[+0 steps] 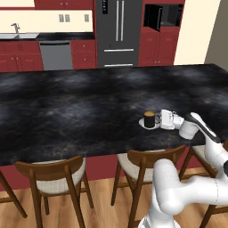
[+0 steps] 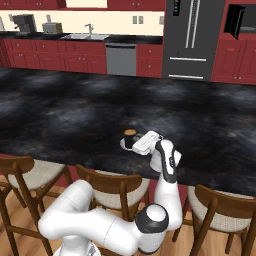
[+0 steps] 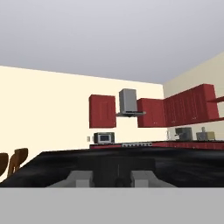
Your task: Pick the cup of tea, navigate to the dining table, and place it on the saucer.
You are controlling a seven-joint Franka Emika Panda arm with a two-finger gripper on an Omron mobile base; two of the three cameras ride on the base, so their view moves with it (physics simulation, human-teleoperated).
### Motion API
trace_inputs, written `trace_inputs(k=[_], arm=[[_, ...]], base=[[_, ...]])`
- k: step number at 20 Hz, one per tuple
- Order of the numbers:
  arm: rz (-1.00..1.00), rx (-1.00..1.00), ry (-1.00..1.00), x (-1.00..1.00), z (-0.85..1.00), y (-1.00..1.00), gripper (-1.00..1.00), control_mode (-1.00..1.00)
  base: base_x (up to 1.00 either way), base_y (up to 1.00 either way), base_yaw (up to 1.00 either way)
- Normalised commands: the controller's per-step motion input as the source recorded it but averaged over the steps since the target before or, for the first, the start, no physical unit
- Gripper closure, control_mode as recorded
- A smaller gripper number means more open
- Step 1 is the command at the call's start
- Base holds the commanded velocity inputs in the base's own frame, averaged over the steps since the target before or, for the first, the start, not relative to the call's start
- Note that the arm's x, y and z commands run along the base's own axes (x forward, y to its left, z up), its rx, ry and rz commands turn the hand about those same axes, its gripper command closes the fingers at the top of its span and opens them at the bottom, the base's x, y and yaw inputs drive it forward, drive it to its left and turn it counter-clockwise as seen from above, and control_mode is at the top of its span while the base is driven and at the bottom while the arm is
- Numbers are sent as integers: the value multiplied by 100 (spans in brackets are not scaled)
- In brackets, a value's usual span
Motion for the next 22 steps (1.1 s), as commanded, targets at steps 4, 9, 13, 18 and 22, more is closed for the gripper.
trace_inputs(k=[4, 9, 13, 18, 22], arm=[[0, 0, 0, 0, 0, 0, -100, -100], [0, 0, 0, -3, 4, 0, -100, -100], [0, 0, 0, -13, 35, -1, -100, -100], [0, 0, 5, -12, 48, -19, -100, -100], [-2, -9, 29, -18, 48, -22, -100, -100]], base=[[0, 0, 0], [0, 0, 0], [0, 0, 0], [0, 0, 0], [0, 0, 0]])
